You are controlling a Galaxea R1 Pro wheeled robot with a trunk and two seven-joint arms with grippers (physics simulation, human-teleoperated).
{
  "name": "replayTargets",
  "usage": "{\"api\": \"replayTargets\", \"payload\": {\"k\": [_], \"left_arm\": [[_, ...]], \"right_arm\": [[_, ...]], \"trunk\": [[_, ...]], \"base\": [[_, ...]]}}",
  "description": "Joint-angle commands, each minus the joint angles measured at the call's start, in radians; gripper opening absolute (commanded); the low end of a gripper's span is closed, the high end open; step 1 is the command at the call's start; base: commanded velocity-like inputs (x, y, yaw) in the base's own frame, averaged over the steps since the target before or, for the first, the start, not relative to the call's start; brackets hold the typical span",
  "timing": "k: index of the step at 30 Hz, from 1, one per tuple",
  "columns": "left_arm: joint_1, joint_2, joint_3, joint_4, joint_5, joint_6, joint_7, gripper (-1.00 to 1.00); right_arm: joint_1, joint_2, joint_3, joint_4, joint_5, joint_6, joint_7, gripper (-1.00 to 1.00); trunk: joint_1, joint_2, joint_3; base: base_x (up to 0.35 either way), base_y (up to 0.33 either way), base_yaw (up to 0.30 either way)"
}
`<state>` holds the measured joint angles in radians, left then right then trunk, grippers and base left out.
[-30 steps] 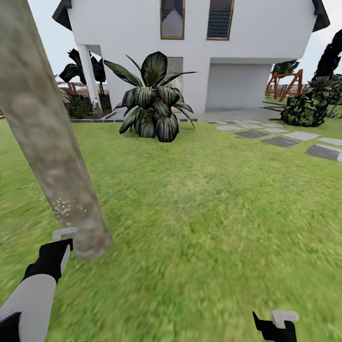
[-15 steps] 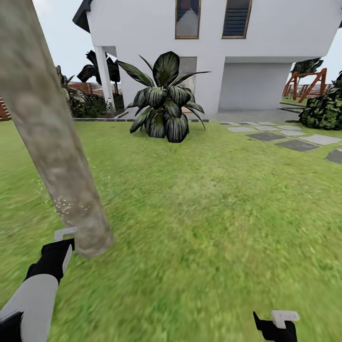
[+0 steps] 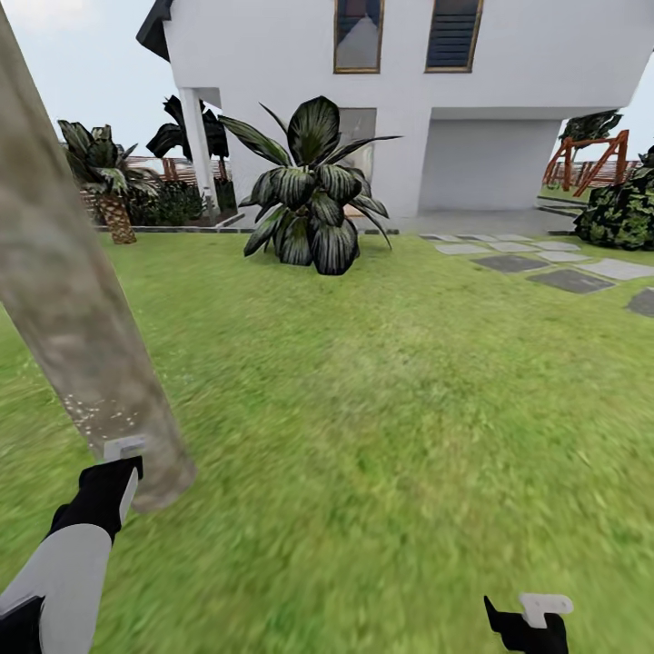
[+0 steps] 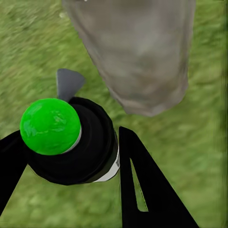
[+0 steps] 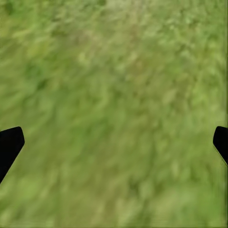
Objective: In the garden, pick up the pesticide atomizer on the floor and spray pesticide onto both trees until each tree trunk is fully covered.
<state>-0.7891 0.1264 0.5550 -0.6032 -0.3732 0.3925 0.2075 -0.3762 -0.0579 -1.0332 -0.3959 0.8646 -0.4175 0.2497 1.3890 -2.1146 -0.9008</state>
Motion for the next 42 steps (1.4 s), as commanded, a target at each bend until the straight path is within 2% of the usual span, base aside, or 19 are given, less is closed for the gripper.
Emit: {"api": "replayTargets", "payload": {"k": [1,10,14,17,21,27,33,42], "left_arm": [[-0.001,-0.001,0.002,-0.001,-0.006,0.005,0.0,-1.0],[-0.007,0.005,0.005,-0.014,-0.004,0.007,-0.02,-1.0],[-0.048,0.006,-0.001,-0.018,-0.005,0.018,-0.038,-1.0],[-0.086,0.023,-0.001,-0.019,-0.006,0.02,-0.054,-1.0],[-0.122,0.033,-0.002,-0.021,-0.011,0.025,-0.119,-1.0],[-0.119,0.032,-0.002,-0.023,-0.012,0.023,-0.126,-1.0],[-0.113,0.032,-0.002,-0.083,-0.012,0.025,-0.125,-1.0],[-0.119,0.032,-0.001,-0.093,-0.014,0.025,-0.119,-1.0]], "right_arm": [[-0.001,0.001,-0.008,0.0,0.004,-0.004,0.008,1.0],[-0.001,-0.002,-0.01,0.002,0.002,-0.004,0.007,1.0],[-0.001,-0.003,-0.01,0.001,0.001,-0.004,0.007,1.0],[-0.001,-0.003,-0.01,0.002,0.001,-0.004,0.007,1.0],[-0.001,-0.003,-0.01,0.002,0.001,-0.004,0.007,1.0],[-0.001,-0.005,-0.01,0.0,0.001,-0.004,0.008,1.0],[-0.001,-0.005,-0.01,0.0,0.001,-0.004,0.007,1.0],[-0.001,-0.004,-0.01,0.0,0.001,-0.004,0.007,1.0]], "trunk": [[0.0,0.0,-0.001],[0.0,0.0,-0.001],[0.0,0.0,-0.001],[0.0,0.0,-0.001],[0.0,0.0,-0.001],[0.0,0.0,-0.001],[0.0,0.0,-0.001],[0.0,0.0,-0.001]], "base": [[0.175,-0.224,0.18],[0.039,-0.06,0.269],[0.0,0.0,0.109],[0.0,0.0,0.008],[0.0,0.0,0.0],[0.009,-0.023,0.0],[0.082,-0.24,0.0],[-0.003,-0.27,0.011]]}}
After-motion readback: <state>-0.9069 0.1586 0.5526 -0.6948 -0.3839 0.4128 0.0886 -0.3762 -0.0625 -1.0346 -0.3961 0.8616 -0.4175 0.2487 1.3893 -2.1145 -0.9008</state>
